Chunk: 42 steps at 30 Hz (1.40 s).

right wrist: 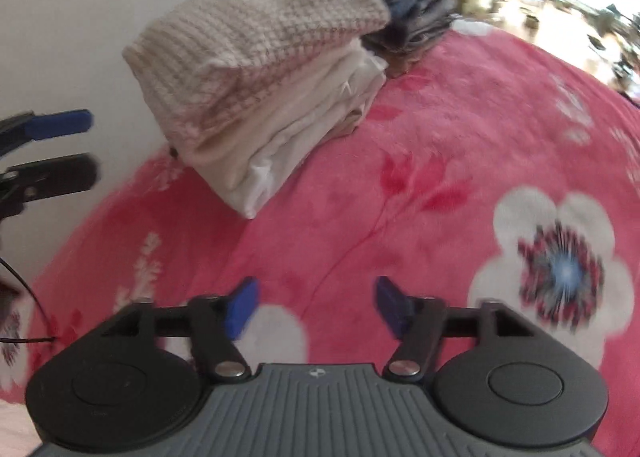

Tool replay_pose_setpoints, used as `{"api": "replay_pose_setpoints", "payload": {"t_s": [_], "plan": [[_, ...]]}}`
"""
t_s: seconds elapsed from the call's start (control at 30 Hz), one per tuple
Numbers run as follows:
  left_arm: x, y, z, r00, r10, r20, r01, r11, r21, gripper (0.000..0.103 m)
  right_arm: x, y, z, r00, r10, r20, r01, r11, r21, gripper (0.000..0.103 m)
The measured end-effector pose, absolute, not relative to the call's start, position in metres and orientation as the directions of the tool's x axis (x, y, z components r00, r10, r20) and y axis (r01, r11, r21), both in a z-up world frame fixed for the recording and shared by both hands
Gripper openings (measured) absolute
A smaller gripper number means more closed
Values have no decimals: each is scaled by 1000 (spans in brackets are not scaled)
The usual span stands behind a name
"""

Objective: Fold clothes

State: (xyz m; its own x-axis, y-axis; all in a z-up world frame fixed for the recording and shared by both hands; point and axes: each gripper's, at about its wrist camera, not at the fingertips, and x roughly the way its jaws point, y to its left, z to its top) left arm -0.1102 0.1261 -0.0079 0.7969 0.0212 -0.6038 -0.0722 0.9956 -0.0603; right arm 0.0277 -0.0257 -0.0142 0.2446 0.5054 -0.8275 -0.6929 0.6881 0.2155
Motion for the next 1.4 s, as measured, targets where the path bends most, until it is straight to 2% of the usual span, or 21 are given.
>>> {"api": "replay_pose_setpoints", "payload": {"t_s": [0.07, 0.1, 0.23, 0.6, 1.07, 1.4], "plan": [[-112, 115, -8, 794, 51, -605, -94, 995, -39, 103, 4, -39, -7, 295, 510, -808, -658, 722, 215, 90], [-114, 111, -8, 792, 69, -607, -110, 993, -31, 103, -5, -46, -3, 313, 500, -808, -640, 739, 210, 98], [-121, 95, -10, 777, 138, -614, -172, 985, 5, 103, -34, -59, 10, 381, 434, -816, -590, 794, 148, 102], [-144, 93, -14, 697, 277, -661, -389, 921, -24, 103, -79, -66, 38, 532, 320, -784, -492, 870, 21, 103], [-166, 96, -10, 623, 397, -673, -503, 863, 44, 103, -118, -39, 69, 606, 322, -728, -506, 861, -41, 103], [-169, 97, -7, 623, 413, -664, -510, 858, 56, 103, -117, -30, 69, 618, 290, -730, -469, 882, -47, 103]]}}
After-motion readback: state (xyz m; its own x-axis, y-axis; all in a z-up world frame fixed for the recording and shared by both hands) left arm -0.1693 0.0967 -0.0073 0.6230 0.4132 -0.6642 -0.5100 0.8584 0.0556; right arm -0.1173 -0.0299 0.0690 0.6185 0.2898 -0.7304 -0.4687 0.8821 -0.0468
